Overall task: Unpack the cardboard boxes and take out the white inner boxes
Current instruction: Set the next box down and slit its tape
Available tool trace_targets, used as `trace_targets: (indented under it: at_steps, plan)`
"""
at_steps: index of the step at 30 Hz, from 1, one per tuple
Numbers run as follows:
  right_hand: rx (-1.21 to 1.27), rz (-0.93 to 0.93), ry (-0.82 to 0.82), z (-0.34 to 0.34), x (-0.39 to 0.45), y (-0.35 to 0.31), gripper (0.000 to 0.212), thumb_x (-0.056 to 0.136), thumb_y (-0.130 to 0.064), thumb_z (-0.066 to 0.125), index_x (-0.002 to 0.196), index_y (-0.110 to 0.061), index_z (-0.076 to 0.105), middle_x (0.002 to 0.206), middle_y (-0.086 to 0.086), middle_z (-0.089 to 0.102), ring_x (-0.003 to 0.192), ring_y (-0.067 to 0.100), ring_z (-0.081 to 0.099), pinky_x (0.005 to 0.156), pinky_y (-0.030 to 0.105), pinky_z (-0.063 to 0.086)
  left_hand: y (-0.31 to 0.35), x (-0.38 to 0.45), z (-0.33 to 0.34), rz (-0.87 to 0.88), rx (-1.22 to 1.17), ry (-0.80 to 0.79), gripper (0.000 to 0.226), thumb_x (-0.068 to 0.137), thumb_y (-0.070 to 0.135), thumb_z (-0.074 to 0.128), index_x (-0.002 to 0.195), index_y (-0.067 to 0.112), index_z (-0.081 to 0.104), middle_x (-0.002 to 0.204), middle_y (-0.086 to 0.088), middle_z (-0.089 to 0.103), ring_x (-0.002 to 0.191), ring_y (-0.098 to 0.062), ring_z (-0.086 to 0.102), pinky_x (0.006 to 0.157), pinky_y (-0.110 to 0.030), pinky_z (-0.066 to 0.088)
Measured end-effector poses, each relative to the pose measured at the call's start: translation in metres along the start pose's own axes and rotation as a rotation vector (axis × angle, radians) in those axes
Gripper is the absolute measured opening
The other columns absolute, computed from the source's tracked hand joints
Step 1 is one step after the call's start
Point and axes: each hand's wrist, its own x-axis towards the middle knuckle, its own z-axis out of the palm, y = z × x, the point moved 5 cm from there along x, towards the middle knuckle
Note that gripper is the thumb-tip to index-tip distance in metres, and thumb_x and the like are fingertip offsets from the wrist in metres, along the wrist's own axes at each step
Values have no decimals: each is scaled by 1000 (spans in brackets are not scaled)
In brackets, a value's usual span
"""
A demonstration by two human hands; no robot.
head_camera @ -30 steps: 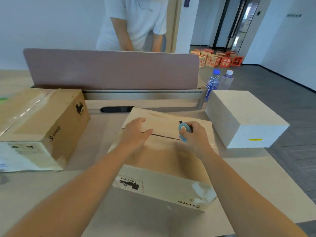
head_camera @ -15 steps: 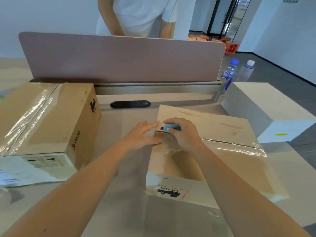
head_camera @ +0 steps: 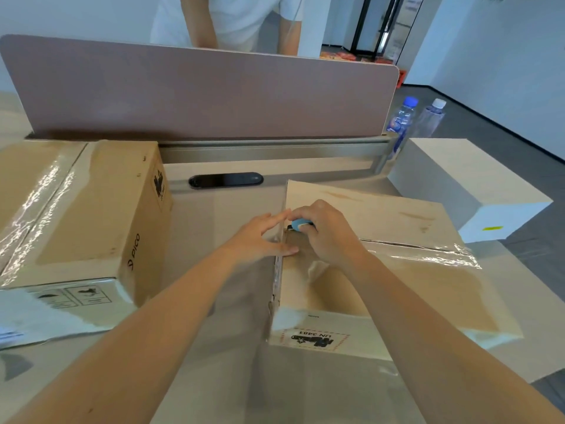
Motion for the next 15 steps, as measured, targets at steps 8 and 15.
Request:
trace_targets:
  at_steps: [8,15]
  plan:
    - [-143,-42,-35,-2,2,-5,37,94,0,39,123,-14,56,98,9,39,106,24,43,69,14,21,3,-2,1,54,-68,-37,107,50,70,68,144,31,33,148,12,36,138,-8,29,116,-37,21]
    - [-189,-56,-67,1,3,-5,35,92,-3,47,123,-17,54,95,-1,31,92,17,35,67,17,20,3,-2,-1,31,-114,-14,79,75,30,74,142,30,33,149,9,32,138,-10,26,112,-28,21]
